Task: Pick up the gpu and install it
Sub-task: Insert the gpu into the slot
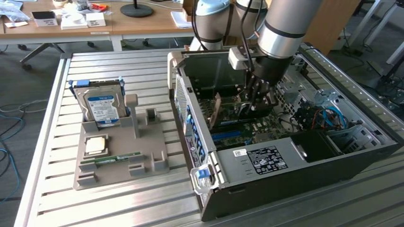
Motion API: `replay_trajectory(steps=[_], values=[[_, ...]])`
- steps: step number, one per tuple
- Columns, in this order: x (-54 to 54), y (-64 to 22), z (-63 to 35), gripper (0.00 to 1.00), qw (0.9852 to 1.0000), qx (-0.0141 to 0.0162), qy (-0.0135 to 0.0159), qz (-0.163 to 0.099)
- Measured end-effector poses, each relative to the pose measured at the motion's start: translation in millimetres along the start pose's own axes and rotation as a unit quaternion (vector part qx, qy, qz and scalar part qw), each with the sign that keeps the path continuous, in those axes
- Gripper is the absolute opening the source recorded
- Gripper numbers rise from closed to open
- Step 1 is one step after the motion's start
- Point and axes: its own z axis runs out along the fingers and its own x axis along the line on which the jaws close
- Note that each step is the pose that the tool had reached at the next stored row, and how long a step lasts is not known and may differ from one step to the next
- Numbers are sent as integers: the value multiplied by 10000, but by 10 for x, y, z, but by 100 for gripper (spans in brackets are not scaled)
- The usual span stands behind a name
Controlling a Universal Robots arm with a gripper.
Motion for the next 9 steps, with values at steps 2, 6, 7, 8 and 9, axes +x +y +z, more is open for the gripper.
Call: replay_trajectory(steps=[2,6,7,8,9], values=[[0,6,10,27,10000,1,-2,-2],[2,17,33,27,10000,3,-2,-12],[2,19,39,27,10000,4,-3,-15],[2,21,43,27,10000,5,-2,-19],[3,23,44,27,10000,5,-1,-24]])
